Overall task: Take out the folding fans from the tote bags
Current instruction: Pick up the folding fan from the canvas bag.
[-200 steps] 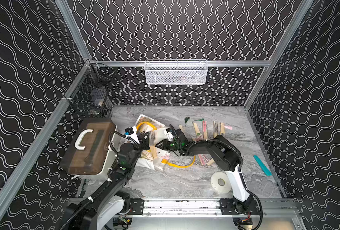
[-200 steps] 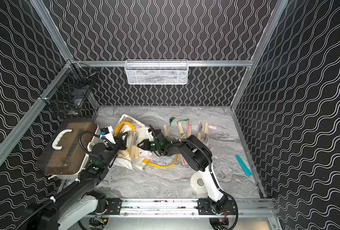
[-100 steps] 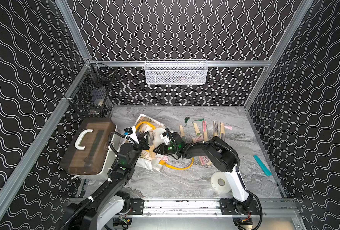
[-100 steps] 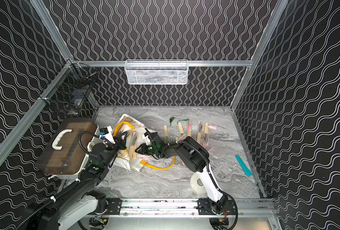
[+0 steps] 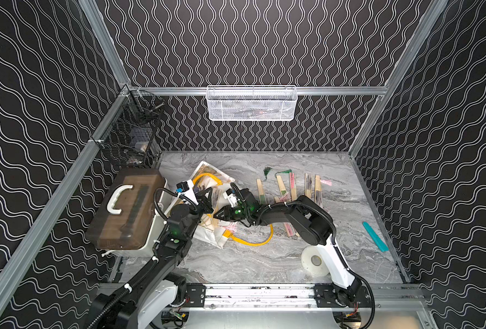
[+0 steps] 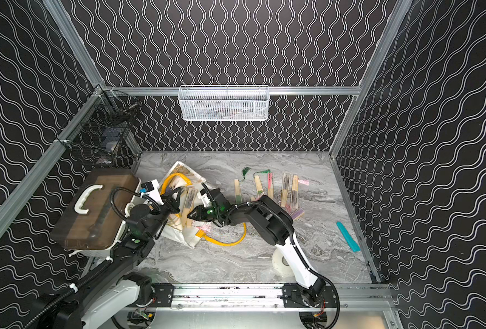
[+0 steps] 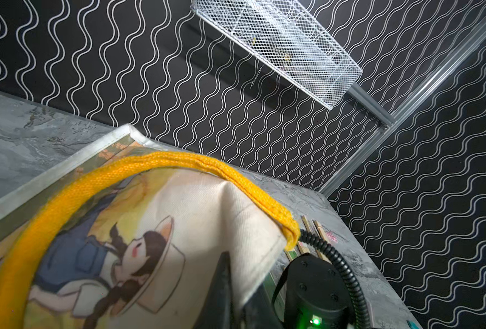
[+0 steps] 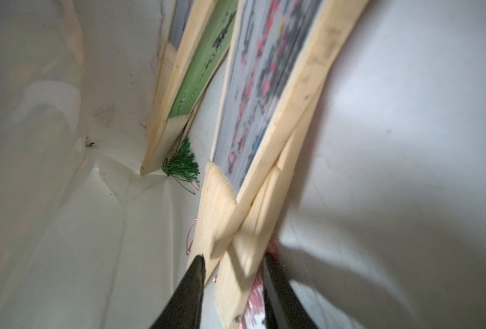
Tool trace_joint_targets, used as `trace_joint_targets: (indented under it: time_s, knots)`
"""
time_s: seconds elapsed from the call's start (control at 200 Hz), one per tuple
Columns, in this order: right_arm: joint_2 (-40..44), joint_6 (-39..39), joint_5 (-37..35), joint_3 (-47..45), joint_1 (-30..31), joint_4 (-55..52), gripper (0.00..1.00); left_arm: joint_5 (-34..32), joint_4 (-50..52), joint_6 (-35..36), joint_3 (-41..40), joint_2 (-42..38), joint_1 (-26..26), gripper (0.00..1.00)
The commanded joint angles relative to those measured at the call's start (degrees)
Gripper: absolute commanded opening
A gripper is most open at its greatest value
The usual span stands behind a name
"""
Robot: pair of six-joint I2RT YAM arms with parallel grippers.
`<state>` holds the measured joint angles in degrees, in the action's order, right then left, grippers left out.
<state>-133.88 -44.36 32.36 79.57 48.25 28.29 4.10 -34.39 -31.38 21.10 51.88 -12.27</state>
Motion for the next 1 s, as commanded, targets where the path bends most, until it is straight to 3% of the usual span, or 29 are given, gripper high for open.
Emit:
trace_joint_targets:
  time_s: [0.0,0.115,0.28,0.41,0.736,0.996]
  knots:
    - [-1.63,-0.04,-1.54,0.9,-0.82,-2.22,0.35,3.28,-0.76,-1.41,0.88,-1.27,0.05,0.0]
    - [-3.43,0.13,-0.54,2.76,-1.14,-2.14,0.29,1.63,1.21,-2.02,0.02,-3.38,0.01,0.0]
    - [-3.89,1.47,0.16,3.84,-0.96,-2.82,0.31,0.8,2.04,-1.91,0.08,-3.88,0.07,0.0]
    - [-3.71,0.59,1.99,3.25,-0.96,0.64,0.23,2.01,0.02,-2.94,0.08,-2.28,0.11,0.0]
    - [-5.25,1.2,4.41,5.41,-1.93,0.68,0.25,5.28,-1.56,-5.17,0.08,-1.84,0.82,0.0]
    - [-3.6,1.73,4.34,4.25,-2.0,1.11,0.12,3.25,1.44,-4.2,0.25,-3.06,1.58,0.0]
